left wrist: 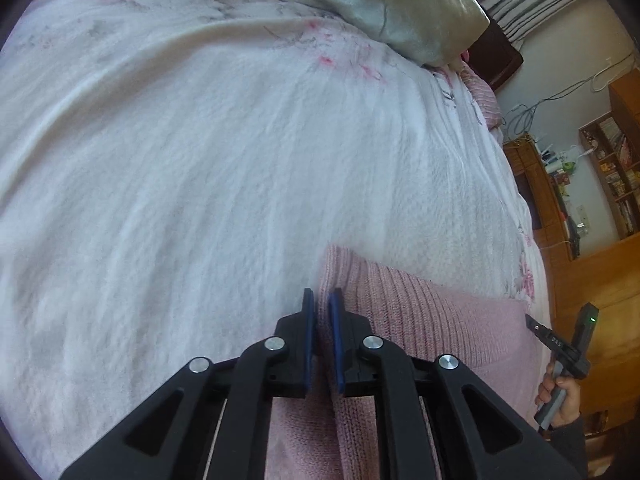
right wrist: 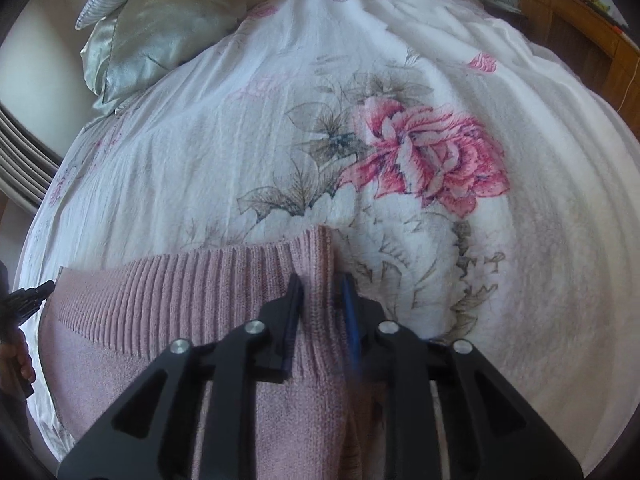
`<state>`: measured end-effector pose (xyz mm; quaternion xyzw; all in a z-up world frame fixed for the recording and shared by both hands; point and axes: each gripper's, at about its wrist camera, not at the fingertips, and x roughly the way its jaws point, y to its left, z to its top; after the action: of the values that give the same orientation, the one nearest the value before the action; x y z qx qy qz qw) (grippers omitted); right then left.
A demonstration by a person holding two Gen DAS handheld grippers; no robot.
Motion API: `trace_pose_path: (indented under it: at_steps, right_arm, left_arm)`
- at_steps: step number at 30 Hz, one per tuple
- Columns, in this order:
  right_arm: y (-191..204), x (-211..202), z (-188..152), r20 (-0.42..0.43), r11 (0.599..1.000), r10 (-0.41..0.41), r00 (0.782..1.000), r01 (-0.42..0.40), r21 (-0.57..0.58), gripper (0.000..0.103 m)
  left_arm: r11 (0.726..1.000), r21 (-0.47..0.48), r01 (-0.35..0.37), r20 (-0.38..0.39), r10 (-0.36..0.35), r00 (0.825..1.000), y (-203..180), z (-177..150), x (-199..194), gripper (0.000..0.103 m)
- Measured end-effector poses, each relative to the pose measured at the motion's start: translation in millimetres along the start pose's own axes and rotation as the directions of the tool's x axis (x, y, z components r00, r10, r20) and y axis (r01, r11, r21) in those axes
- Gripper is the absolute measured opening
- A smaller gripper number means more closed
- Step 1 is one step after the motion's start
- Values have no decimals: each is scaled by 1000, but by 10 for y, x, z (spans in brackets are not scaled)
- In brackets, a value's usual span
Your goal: Fold small clothes
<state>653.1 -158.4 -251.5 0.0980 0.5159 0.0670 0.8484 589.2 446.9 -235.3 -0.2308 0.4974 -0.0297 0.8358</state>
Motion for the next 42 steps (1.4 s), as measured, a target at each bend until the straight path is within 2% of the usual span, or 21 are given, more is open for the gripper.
trace_pose_path:
  at_steps: [3,5,9,10,11,14,15,17,20,22,24,26,27,28,29,31,35,37,39,40,42]
  right_arm:
    - [44,-399,-94,139,998,65,988,-62,-23,33]
    - [102,-421,-173,122,991,128,984,-123,-45,33]
    - [45,-48,-271,16,991,133,991,-133,19,25]
    - [-8,19,-276,12,991,127,992,-127,44,16]
    - [-70,78,-273,5,988,139,990,-139,65,15]
    - [-107,35,-289,-3,984,161,987,-160,84,18]
    - [-86,-73,-306,12,982,171,985,-171,84,19]
    - [-41,-357,-430,56,967,244,968,-247,69,24]
    - [68,-681,-842,66,951,309,949,-309,-6,24]
    - [69,-641,-1085,25,953,303,953,-303,-18,24]
    - [11,-468,-1198,-11,962,273,962,-273,-1,16]
    - [-56,-344,-1214,-19,968,251,968,-251,15,0]
    - [-80,-340,-1206,-22,965,258,966,-257,42,0]
    - [-68,-391,-1200,-22,962,266,964,-264,69,6]
    - [0,-494,-1216,-12,960,275,961,-273,65,18]
    - [221,-750,-1362,1,945,328,945,-328,13,25]
    - [666,-876,-1841,-74,907,411,909,-415,-68,25]
    - [825,-745,-2048,-114,906,399,910,-410,-104,24]
    - [848,-593,-2135,-112,933,330,937,-342,-111,12]
    - [782,-540,-2125,-113,937,331,937,-340,-79,1]
    - [615,-552,-2074,-112,937,346,932,-350,-14,0]
  left_arm:
    - [985,102,136,92,-146,985,-293,-113,-416,8]
    - [957,154,248,14,-253,967,-478,-225,-374,9]
    - [976,146,161,-85,-149,985,-501,-354,41,11]
    - [984,130,125,-96,-113,989,-436,-365,134,10]
    - [987,124,97,-111,-84,990,-372,-376,219,3]
    - [988,145,56,-108,-41,993,-355,-429,233,2]
    - [986,153,65,-98,-50,994,-393,-445,143,4]
    - [977,174,120,-64,-110,992,-472,-540,-136,28]
    - [934,236,270,-66,-262,963,-585,-892,-546,32]
    - [926,251,281,-125,-257,958,-559,-1158,-503,32]
    - [947,229,225,-166,-189,968,-431,-1327,-263,31]
    - [965,151,216,-166,-191,968,-214,-1353,-102,5]
    - [968,116,221,-160,-201,966,-162,-1332,-106,1]
    - [969,92,228,-146,-213,966,-161,-1317,-164,1]
    - [969,92,228,-116,-217,969,-202,-1320,-274,11]
    - [947,122,298,-80,-290,954,-364,-1429,-548,24]
    - [892,180,414,-200,-379,903,-752,-1929,-524,24]
    - [888,220,403,-236,-353,905,-908,-2100,-330,24]
    - [910,224,349,-238,-297,925,-909,-2148,-143,25]
    - [918,201,341,-243,-290,926,-854,-2148,-61,22]
    - [931,148,333,-246,-292,924,-726,-2140,-31,9]
